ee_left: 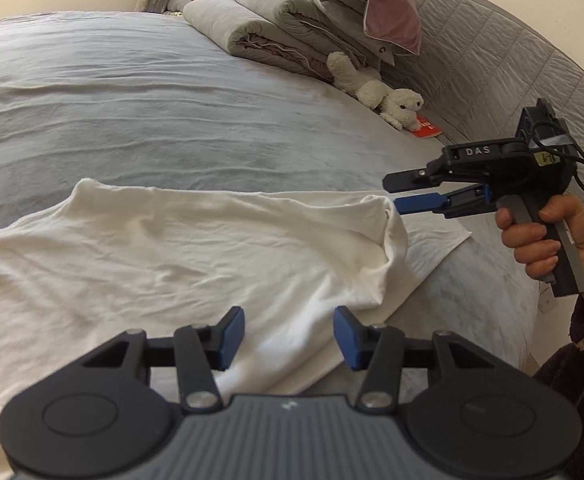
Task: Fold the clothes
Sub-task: 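Lay the folded edge down and smooth it with the right gripper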
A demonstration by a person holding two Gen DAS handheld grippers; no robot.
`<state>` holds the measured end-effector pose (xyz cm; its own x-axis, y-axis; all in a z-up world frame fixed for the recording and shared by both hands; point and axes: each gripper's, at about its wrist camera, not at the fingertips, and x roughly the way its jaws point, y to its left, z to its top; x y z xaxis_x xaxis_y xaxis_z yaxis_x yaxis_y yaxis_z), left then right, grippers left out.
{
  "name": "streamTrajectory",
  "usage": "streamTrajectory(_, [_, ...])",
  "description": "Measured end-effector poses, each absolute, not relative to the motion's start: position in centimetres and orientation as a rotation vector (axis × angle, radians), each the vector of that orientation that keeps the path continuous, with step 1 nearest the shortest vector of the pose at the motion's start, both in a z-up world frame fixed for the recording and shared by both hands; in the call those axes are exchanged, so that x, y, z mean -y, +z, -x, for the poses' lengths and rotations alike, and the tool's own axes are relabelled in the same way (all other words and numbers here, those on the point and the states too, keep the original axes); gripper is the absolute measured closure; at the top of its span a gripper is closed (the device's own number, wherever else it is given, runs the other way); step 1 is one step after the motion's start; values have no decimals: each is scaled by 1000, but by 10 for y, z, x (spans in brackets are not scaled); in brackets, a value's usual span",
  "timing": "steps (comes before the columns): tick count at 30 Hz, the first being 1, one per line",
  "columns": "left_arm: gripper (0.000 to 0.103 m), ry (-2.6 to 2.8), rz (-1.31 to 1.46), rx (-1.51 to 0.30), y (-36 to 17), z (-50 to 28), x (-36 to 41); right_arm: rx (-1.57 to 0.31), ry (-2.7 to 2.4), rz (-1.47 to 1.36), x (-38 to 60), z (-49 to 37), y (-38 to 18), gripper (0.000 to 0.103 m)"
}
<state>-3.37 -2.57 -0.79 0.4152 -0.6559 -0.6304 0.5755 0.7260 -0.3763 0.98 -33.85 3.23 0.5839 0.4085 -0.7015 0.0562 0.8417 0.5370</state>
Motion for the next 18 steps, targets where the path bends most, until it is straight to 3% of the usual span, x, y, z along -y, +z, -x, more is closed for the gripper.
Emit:
streamTrajectory(2, [55,-787,92,-839,-9,36,29,-949,213,-528,331,-16,29,64])
streamTrajectory(5, [58,-786,68,-849,-13,37,32,-971,195,-516,325,-21,25,91])
streamTrajectory(9, [63,-779,35,-849,-14,37,33,-893,153,-495,321,-10,40,96])
streamTrajectory(18, [98,-808,-40,-850,-9,42,33,-651,42,-184,304,37,96,99])
